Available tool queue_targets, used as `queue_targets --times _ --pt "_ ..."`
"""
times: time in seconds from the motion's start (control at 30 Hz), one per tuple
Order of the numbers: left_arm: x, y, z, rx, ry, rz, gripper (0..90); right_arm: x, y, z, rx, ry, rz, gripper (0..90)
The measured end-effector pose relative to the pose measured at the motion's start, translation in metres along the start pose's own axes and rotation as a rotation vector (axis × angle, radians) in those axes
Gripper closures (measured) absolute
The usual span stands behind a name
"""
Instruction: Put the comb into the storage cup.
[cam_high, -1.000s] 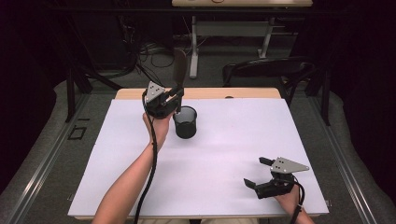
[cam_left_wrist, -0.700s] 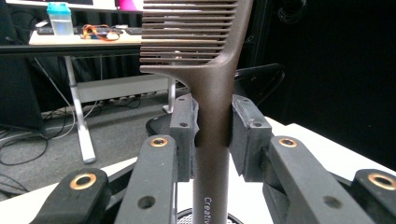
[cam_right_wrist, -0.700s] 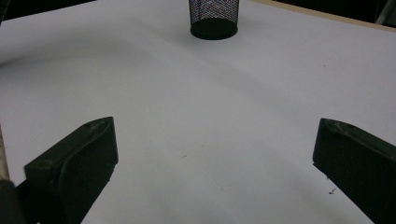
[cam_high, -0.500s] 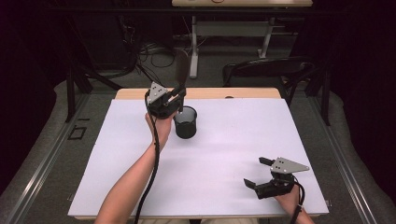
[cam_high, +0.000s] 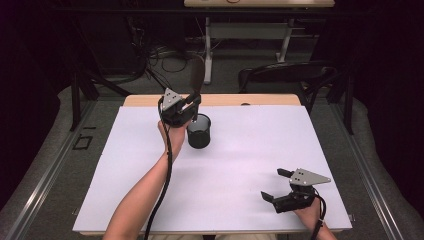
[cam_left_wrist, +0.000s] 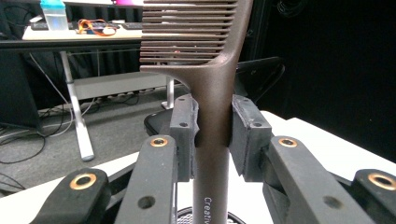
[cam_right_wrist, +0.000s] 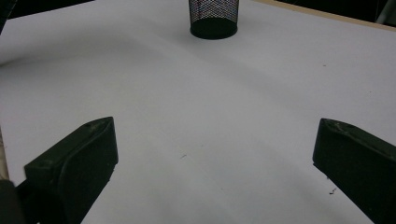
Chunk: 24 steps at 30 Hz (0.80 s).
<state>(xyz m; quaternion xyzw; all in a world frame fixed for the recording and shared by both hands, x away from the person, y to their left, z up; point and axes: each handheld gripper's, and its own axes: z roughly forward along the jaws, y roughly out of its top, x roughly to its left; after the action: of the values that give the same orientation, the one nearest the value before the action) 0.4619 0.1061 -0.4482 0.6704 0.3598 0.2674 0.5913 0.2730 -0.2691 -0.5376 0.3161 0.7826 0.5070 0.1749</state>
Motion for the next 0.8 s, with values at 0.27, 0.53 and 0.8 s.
queue_targets --times 0.27,0.53,0.8 --pt "0.0003 -0.0012 0.0025 0.011 0.001 0.006 72.5 -0.0001 -0.0003 0.0003 0.000 0.001 0.001 0.0" --pt "-0.0008 -0.0021 0.0046 0.020 -0.004 0.012 72.5 -0.0001 -0.0001 -0.0006 0.000 0.000 -0.001 0.0" --pt "-0.0007 -0.0027 0.0058 0.031 -0.006 0.017 72.5 -0.0001 -0.0001 -0.0002 0.000 0.000 -0.001 0.0"
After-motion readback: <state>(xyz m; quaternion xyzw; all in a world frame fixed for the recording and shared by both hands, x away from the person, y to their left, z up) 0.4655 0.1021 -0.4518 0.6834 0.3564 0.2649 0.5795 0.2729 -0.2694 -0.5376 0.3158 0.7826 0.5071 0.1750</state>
